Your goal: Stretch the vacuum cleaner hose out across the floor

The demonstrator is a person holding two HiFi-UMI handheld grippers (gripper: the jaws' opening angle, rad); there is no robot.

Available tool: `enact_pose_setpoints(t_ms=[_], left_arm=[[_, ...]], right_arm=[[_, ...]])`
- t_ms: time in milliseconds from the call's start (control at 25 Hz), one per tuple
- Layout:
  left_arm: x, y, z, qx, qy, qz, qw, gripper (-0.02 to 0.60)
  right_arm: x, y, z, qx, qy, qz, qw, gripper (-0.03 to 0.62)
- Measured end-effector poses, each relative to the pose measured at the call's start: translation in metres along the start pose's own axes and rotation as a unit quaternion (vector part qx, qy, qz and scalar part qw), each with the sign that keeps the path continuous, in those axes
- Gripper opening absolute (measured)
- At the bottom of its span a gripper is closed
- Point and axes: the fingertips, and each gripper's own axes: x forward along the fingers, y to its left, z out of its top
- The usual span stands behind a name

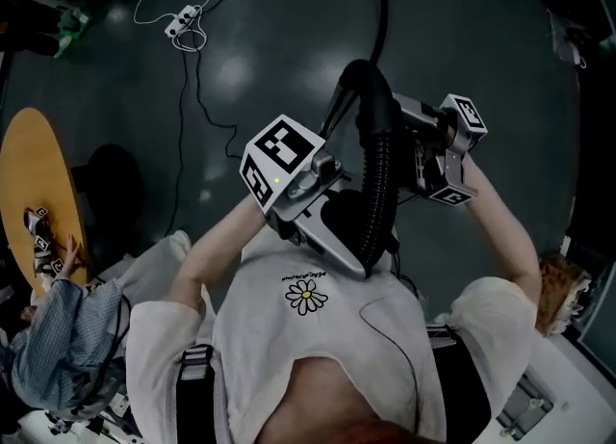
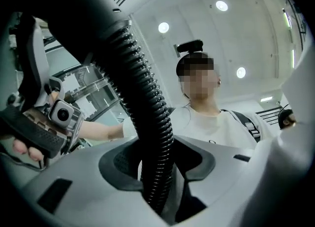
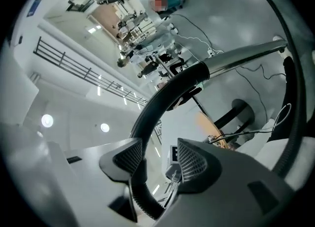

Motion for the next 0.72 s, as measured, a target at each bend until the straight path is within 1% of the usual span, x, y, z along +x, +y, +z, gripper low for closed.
enact_pose_setpoints(t_ms=[80, 120, 160, 200, 240, 320, 400, 480, 560, 640, 720], left_arm=[[-0.005, -0.004, 0.004, 0.006, 0.018, 0.003, 0.9998, 0.187], [-0.009, -0.006, 0.006, 0.009, 0.027, 0.009, 0.9996, 0.187], [-0.015, -0.006, 0.008, 0.009, 0.037, 0.017, 0.9991, 0.187], [-0.021, -0.005, 0.011, 0.008, 0.048, 0.027, 0.9984, 0.187], [-0.026, -0.002, 0.014, 0.004, 0.061, 0.037, 0.9974, 0.187], [-0.038, 0.005, 0.021, -0.005, 0.087, 0.050, 0.9949, 0.187], [-0.054, 0.014, 0.033, -0.012, 0.110, 0.060, 0.9920, 0.187], [-0.068, 0.024, 0.046, -0.010, 0.129, 0.077, 0.9887, 0.186], [-0.071, 0.034, 0.050, -0.007, 0.147, 0.101, 0.9840, 0.186], [-0.063, 0.041, 0.048, -0.007, 0.159, 0.114, 0.9805, 0.186], [-0.062, 0.042, 0.047, -0.001, 0.170, 0.121, 0.9779, 0.183]], right_arm=[[-0.002, 0.021, 0.009, -0.007, -0.027, 0.022, 0.999, 0.233], [0.000, 0.034, 0.015, -0.019, -0.037, 0.031, 0.999, 0.233], [0.006, 0.043, 0.020, -0.036, -0.037, 0.027, 0.998, 0.235], [0.014, 0.047, 0.025, -0.050, -0.028, 0.011, 0.998, 0.235], [0.024, 0.046, 0.029, -0.053, -0.011, -0.012, 0.998, 0.235], [0.046, 0.038, 0.037, -0.028, 0.029, -0.045, 0.998, 0.236], [0.068, 0.039, 0.054, -0.012, 0.055, -0.063, 0.996, 0.235], [0.085, 0.041, 0.073, -0.010, 0.063, -0.075, 0.995, 0.236], [0.090, 0.040, 0.084, -0.013, 0.058, -0.078, 0.995, 0.236], [0.093, 0.042, 0.082, -0.030, 0.058, -0.075, 0.995, 0.236], [0.108, 0.044, 0.078, -0.057, 0.065, -0.081, 0.993, 0.236]])
